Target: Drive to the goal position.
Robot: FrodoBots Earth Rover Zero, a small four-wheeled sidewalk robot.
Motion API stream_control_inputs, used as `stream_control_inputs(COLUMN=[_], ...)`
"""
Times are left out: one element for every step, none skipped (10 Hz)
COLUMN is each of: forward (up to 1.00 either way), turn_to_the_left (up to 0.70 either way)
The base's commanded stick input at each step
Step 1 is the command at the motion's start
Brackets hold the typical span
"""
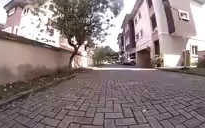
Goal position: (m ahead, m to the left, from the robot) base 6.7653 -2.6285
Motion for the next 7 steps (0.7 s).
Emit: stream_control_inputs(forward=[0.69,0.69,0.69,0.69,0.69,0.69,0.69], turn_to_the_left=[0.03,0.03,0.03,0.03,0.03,0.03,0.03])
